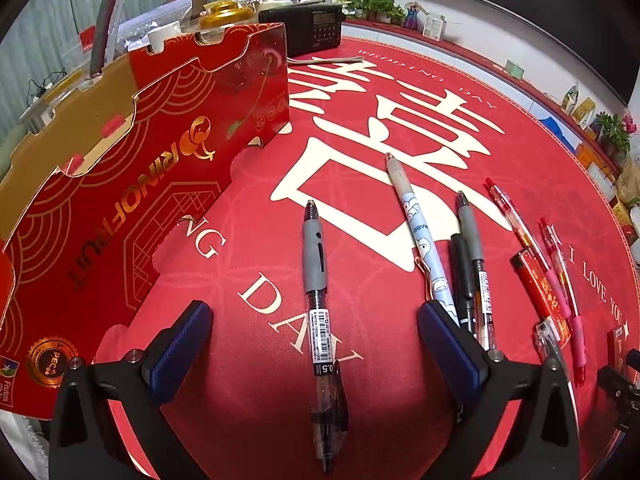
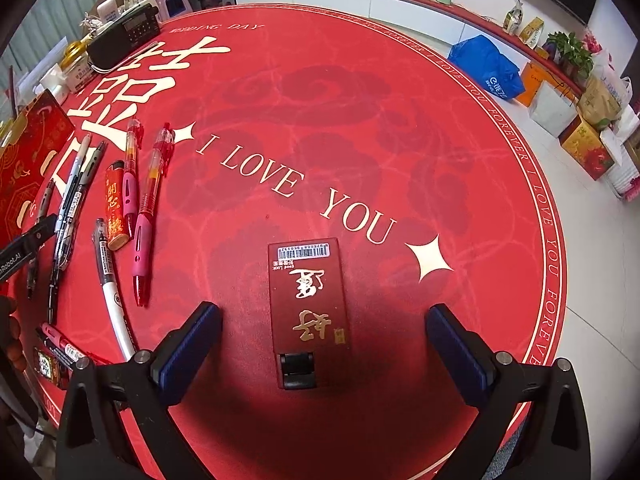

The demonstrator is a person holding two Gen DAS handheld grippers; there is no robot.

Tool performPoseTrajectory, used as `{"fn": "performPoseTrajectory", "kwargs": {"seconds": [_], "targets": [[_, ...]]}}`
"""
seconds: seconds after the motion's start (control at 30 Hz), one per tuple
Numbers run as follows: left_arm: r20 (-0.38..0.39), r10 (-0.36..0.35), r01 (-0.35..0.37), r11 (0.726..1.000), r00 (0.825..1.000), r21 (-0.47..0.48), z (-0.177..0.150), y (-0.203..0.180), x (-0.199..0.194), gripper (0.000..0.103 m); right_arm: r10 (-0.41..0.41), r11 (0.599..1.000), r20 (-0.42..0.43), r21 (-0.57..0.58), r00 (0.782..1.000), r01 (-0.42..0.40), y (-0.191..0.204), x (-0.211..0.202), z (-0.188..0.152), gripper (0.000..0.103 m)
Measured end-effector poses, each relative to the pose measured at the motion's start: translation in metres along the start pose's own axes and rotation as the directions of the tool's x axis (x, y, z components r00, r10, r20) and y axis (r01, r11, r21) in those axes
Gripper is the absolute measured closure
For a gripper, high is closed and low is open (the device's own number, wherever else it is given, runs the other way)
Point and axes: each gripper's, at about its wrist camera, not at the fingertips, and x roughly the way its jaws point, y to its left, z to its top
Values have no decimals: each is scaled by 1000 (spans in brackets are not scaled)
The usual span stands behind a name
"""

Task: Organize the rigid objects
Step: 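Move left tool over grey-capped clear pen while right tool approaches red gift box, then close left tool on the grey pen while right tool closes on red box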

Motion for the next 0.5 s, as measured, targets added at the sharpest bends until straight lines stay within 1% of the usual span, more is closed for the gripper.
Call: {"fn": "performPoseTrajectory", "kwargs": {"seconds": [0.13,0.23,0.37,0.43,0.47,0.5], "targets": [[7,8,-8,1000,1000,-14,0,-1,0,0,-2,1000,5,-1,1000,2,0,-1,-1,0],[0,5,-5,1000,1000,-7,1,-1,0,0,-1,1000,8,-5,1000,1,0,-3,-2,3],[-18,-8,8,1000,1000,5,3,-1,0,1,8,1000,13,-28,1000,-7,6,-7,-3,14],[-17,-13,13,1000,1000,9,2,-2,0,3,16,999,15,-45,1000,-15,9,-10,-3,22],[-12,-20,20,1000,1000,19,2,-4,-2,7,19,998,21,-53,1000,-18,11,-12,-3,35],[-8,-25,25,999,1000,25,1,-5,-4,14,21,998,26,-58,999,-19,13,-14,-2,54]]}}
